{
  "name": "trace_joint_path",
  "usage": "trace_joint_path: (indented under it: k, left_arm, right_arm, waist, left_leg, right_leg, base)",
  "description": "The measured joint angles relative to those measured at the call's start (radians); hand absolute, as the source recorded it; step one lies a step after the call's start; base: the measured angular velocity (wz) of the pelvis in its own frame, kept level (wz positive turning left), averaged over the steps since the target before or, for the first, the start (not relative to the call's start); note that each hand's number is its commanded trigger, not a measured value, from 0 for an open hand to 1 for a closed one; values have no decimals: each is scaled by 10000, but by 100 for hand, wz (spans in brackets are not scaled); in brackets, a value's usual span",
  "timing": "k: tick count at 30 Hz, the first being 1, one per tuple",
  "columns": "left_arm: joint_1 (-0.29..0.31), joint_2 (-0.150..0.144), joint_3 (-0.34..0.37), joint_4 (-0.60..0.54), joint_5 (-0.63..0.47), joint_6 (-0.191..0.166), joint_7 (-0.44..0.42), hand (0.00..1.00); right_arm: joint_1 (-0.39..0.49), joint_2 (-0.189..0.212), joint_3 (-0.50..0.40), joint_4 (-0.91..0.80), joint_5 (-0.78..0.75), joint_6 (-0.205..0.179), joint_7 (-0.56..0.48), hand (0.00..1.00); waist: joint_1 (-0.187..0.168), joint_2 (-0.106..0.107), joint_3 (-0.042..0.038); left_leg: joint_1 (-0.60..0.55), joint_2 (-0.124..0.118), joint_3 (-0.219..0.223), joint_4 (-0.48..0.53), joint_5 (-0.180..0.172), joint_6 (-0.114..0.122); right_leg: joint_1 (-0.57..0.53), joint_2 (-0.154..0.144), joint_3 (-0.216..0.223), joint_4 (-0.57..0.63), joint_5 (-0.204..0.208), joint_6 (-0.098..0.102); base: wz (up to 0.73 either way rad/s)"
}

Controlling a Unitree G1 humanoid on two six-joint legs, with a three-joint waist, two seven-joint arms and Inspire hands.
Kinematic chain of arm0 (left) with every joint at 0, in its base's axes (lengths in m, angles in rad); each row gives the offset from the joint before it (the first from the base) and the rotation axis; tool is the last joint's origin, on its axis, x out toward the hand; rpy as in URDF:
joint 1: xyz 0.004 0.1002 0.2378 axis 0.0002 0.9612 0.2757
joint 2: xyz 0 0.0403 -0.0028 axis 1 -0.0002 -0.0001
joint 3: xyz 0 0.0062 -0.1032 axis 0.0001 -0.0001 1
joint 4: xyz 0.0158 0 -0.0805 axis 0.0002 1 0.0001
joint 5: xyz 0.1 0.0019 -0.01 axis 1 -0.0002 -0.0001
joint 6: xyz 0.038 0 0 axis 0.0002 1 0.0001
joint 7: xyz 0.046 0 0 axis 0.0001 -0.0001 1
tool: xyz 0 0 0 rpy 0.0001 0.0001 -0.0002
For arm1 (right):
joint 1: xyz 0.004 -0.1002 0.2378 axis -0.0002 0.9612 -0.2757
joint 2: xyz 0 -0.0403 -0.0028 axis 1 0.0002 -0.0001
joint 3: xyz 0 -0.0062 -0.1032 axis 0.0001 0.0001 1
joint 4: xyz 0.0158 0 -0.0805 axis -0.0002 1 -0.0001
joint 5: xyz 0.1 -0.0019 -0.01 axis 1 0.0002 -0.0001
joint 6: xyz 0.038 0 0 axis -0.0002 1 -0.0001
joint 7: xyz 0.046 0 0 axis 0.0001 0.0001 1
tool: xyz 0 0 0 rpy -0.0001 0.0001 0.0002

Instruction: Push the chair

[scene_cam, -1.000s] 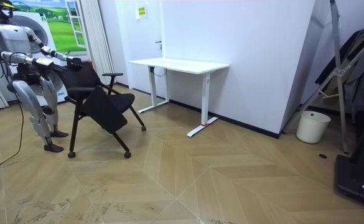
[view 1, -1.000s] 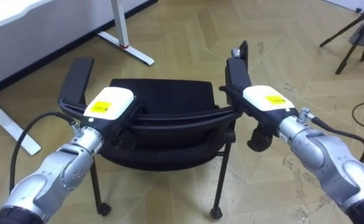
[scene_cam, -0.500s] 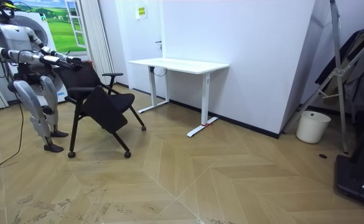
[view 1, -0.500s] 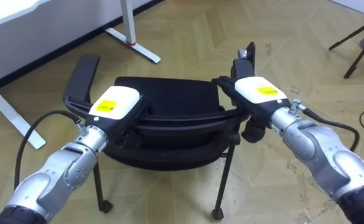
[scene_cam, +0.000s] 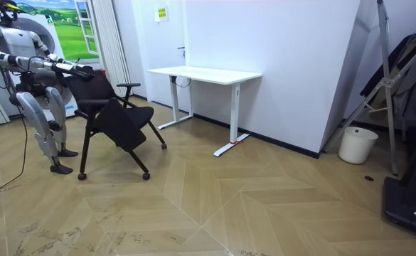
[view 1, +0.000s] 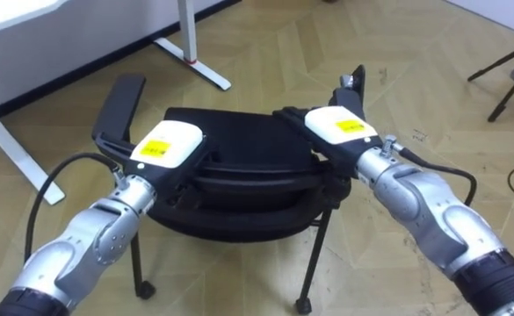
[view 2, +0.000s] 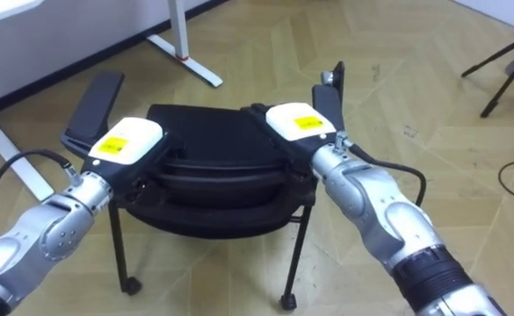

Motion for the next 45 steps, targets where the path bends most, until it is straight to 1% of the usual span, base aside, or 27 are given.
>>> trace_joint_path:
  k: [4,9,13,17,19,20,21,23,26,28,31,32,33,34,35,36,37,39,41,45]
  left_arm:
    - [-48,-22,0,-2,55,14,-51,100]
    - [-64,-44,1,-58,61,19,-93,100]
    - [-65,-25,1,-215,61,79,-180,100]
    - [-109,-37,1,-228,61,80,-269,100]
    - [-114,-49,1,-215,61,92,-307,100]
    - [-114,-64,0,-210,61,117,-333,100]
    - [-113,-100,0,-207,61,183,-381,100]
    - [-134,-131,-3,-206,61,211,-395,100]
    - [-138,-155,-4,-216,59,158,-373,100]
    - [-137,-181,-5,-227,59,113,-384,100]
    - [-138,-196,-4,-226,60,113,-400,100]
    - [-138,-217,-4,-226,60,115,-414,100]
    - [-138,-253,-4,-225,60,118,-437,100]
    - [-137,-266,-4,-225,60,132,-452,100]
    - [-137,-276,-4,-223,60,168,-508,100]
    - [-137,-283,-4,-221,60,191,-554,100]
    - [-138,-287,-4,-221,60,196,-555,100]
    - [-137,-293,-4,-212,60,221,-600,100]
    - [-137,-294,-8,-208,59,248,-613,100]
    - [-137,-329,-79,-97,16,325,-595,100]
  right_arm:
    - [-74,53,31,-35,-21,149,307,0]
    - [-100,89,34,-32,-92,153,536,0]
    - [-100,90,44,-19,-167,150,552,0]
    - [-99,89,215,25,-544,128,555,0]
    - [-100,88,225,136,-800,52,531,0]
    - [-99,92,227,306,-813,-42,448,0]
    - [-91,95,239,502,-814,-104,389,0]
    - [-82,119,249,786,-825,-91,316,0]
    - [-82,121,241,803,-883,-89,174,0]
    - [-54,121,214,811,-1035,-99,118,0]
    - [-36,120,214,820,-1170,-147,22,0]
    - [-2,120,214,831,-1176,-186,-64,5]
    - [15,126,214,884,-1170,-199,-173,14]
    - [16,127,214,923,-1170,-204,-228,56]
    - [17,155,215,1056,-1176,-274,-366,67]
    - [17,173,215,1148,-1188,-322,-469,97]
    - [17,176,217,1164,-1188,-330,-493,100]
    - [21,178,230,1266,-1181,-432,-647,100]
    - [48,175,232,1267,-1181,-456,-691,100]
    - [93,170,253,1415,-1288,-584,-949,100]
  waist:
    - [-1,-20,12]
    - [13,-21,26]
    - [34,-40,83]
    - [38,-25,94]
    - [32,-25,94]
    - [14,-9,105]
    - [0,18,159]
    - [-4,64,189]
    - [-11,110,183]
    - [-66,134,169]
    - [-74,151,156]
    - [-84,150,153]
    - [-85,159,144]
    - [-85,161,143]
    - [-111,158,140]
    - [-123,157,122]
    - [-127,159,122]
    - [-138,172,113]
    - [-173,182,107]
    - [-233,266,88]
  left_leg:
    - [-2,-7,-75,-39,20,32]
    - [-43,-6,-120,-109,20,34]
    - [-75,-5,-142,-106,20,34]
    - [-100,-5,-156,-86,20,34]
    - [-97,-5,-168,-24,20,34]
    - [-66,-5,-187,-11,21,34]
    - [28,-4,-191,-18,21,35]
    - [17,-13,-196,-67,17,38]
    - [-17,6,-274,-100,15,42]
    - [-59,8,-378,-64,15,42]
    - [-89,7,-401,-4,16,42]
    - [-90,7,-405,2,16,42]
    - [-89,4,-403,33,16,42]
    - [-89,2,-401,53,16,42]
    - [-85,2,-399,97,16,42]
    - [-86,2,-395,103,16,42]
    - [-85,3,-394,102,16,42]
    - [-73,3,-387,108,16,42]
    - [-69,4,-385,109,16,42]
    - [14,5,-385,92,16,42]
  right_leg:
    - [14,-14,-37,-1,0,0]
    - [7,-3,-34,-16,-36,26]
    - [-5,-8,-42,-15,-38,27]
    - [-10,-12,-37,-15,-37,25]
    - [18,-21,-55,-13,-33,18]
    - [61,-22,-60,-16,-32,17]
    - [168,-20,-63,-38,-33,19]
    - [187,-24,-60,-66,-47,40]
    - [209,-5,-143,-158,-40,31]
    - [232,-33,-285,-170,-36,25]
    - [235,-47,-301,-174,-36,26]
    - [242,-55,-307,-174,-36,26]
    - [247,-60,-309,-173,-36,26]
    - [257,-62,-309,-174,-36,26]
    - [304,-65,-324,-196,-36,26]
    - [314,-65,-331,-201,-37,28]
    - [315,-63,-330,-205,-37,28]
    - [331,-63,-331,-205,-37,27]
    - [349,-65,-346,-210,-37,27]
    - [460,-60,-353,-257,-36,29]
  base:
    - [7]
    - [4]
    - [1]
    - [0]
    - [2]
    - [0]
    - [0]
    - [2]
    - [8]
    - [14]
    - [2]
    - [0]
    - [0]
    - [0]
    - [4]
    - [4]
    - [0]
    - [0]
    - [0]
    - [0]
